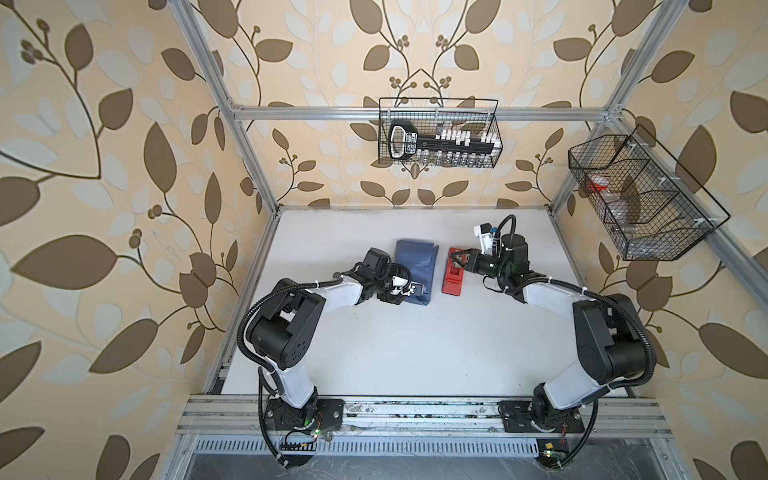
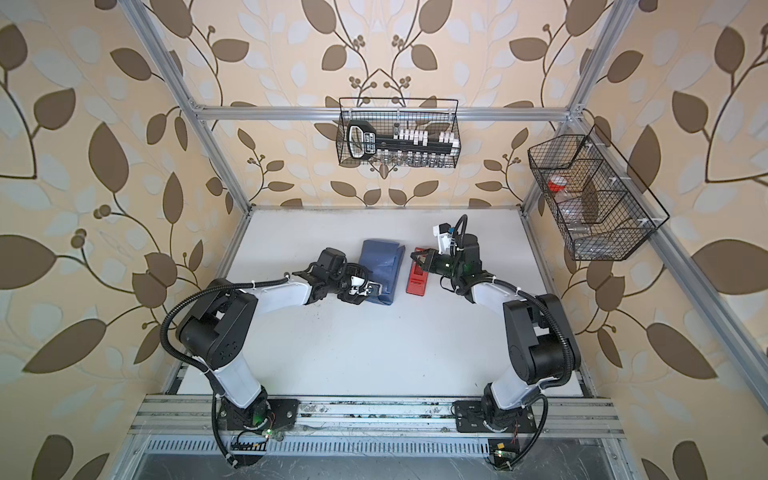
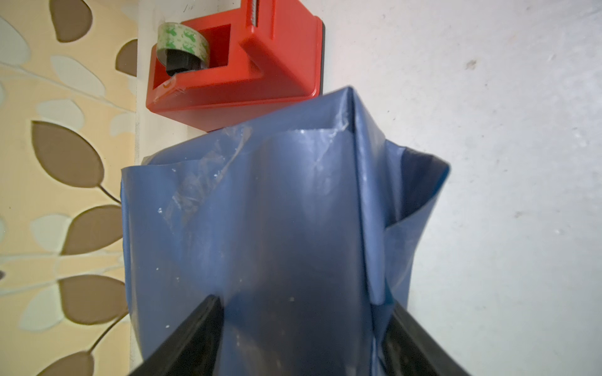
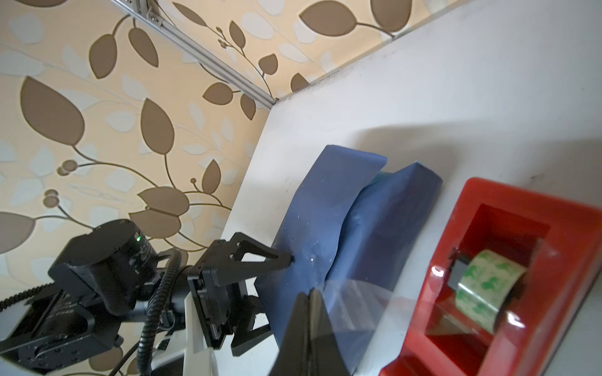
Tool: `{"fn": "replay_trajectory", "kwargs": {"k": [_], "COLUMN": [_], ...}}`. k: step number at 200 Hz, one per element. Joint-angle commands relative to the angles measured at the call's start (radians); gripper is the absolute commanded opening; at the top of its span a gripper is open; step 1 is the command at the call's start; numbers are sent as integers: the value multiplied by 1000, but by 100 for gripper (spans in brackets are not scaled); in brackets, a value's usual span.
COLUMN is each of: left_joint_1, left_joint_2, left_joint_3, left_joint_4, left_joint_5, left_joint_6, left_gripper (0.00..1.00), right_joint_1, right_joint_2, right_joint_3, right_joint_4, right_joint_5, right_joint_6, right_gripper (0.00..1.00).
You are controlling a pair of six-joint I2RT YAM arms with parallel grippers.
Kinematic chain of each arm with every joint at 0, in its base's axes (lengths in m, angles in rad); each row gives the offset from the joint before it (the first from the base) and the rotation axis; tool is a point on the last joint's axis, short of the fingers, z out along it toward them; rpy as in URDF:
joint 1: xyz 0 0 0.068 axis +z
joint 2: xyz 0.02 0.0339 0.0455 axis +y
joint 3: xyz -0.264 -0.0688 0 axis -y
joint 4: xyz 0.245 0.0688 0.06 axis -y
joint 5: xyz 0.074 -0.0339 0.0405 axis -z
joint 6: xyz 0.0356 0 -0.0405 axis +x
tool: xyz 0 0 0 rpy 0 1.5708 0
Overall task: Wrap a gift box in wrapping paper
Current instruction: Tear off the tape with the cutter.
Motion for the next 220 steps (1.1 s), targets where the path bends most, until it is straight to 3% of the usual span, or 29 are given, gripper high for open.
{"fn": "replay_trajectory", "kwargs": {"k": [1, 44, 134, 220], "left_joint_1": [-8, -9, -7, -8], "left_joint_2": [67, 67, 74, 84], "left_joint_3": [-27, -28, -23, -18], "left_joint_4": [-145, -144, -149, -151], "left_joint_5": [-44, -47, -47, -48], "left_joint_6": [-12, -12, -9, -7], "left_gripper": [76, 76, 76, 76], "right_joint_1": [-9, -1, 111, 117], "right_joint_2": [11, 4, -74, 43], "right_joint_3": [118, 139, -306, -316], "right_joint_4": [-87, -157, 68, 83], "right_joint_5": [-23, -44, 15, 33], "right_joint_6": [-35, -34, 42, 8], "right_gripper": [0, 0, 0, 0]}}
